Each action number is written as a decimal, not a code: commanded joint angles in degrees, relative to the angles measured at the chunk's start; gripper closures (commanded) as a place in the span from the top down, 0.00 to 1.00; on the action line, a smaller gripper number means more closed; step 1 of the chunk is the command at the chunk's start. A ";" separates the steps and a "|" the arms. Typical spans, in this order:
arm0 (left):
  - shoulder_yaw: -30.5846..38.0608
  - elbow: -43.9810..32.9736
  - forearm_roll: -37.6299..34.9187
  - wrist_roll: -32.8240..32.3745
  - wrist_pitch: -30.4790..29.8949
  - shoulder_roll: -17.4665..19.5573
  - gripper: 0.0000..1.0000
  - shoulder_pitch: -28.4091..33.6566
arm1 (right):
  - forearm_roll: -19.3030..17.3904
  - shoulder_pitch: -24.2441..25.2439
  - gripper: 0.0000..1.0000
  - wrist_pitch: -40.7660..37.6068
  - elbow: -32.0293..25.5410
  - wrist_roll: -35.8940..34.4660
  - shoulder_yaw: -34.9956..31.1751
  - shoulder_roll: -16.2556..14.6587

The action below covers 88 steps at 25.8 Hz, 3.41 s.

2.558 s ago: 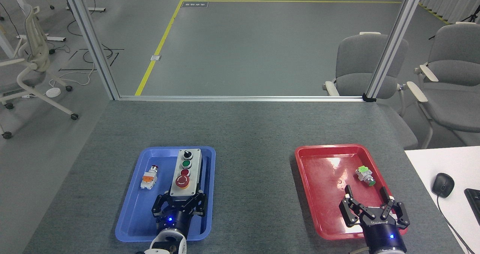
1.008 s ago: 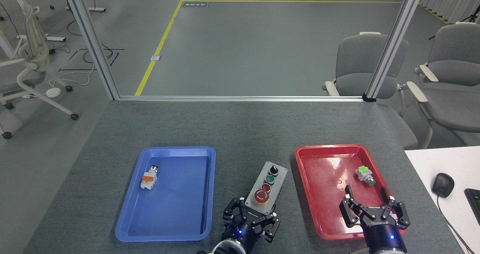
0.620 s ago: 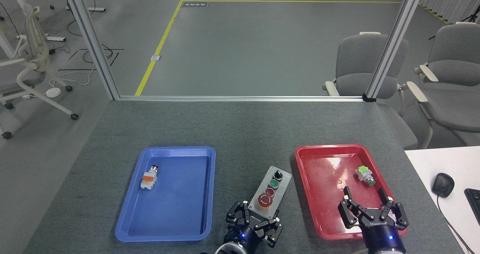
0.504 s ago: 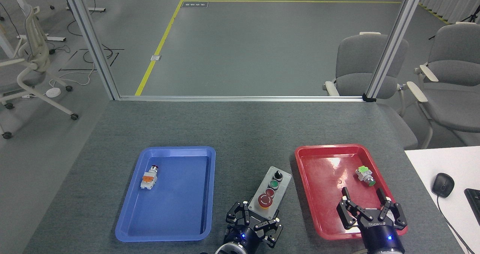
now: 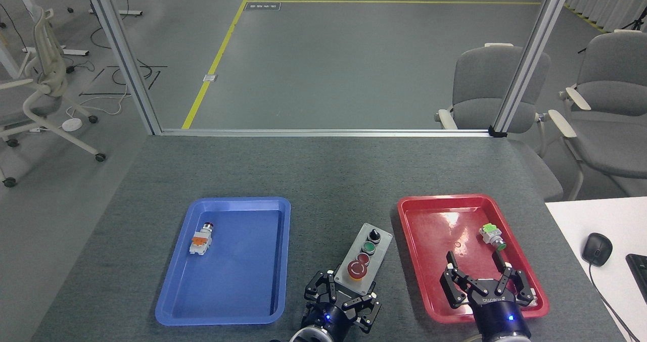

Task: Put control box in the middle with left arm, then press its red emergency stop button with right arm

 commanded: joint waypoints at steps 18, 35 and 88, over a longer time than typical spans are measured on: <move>0.62 -1.00 -0.09 0.16 -0.83 0.70 0.98 0.83 | -0.05 -0.05 0.98 0.95 -0.56 -0.38 2.86 0.23; 16.61 -19.28 0.00 0.07 -16.48 16.96 0.99 14.45 | 0.13 0.83 0.19 2.27 -4.07 -0.47 10.07 0.49; 55.02 -27.37 7.56 0.16 -14.54 14.24 0.99 13.31 | 8.30 -7.43 0.17 9.47 0.94 6.82 24.66 9.10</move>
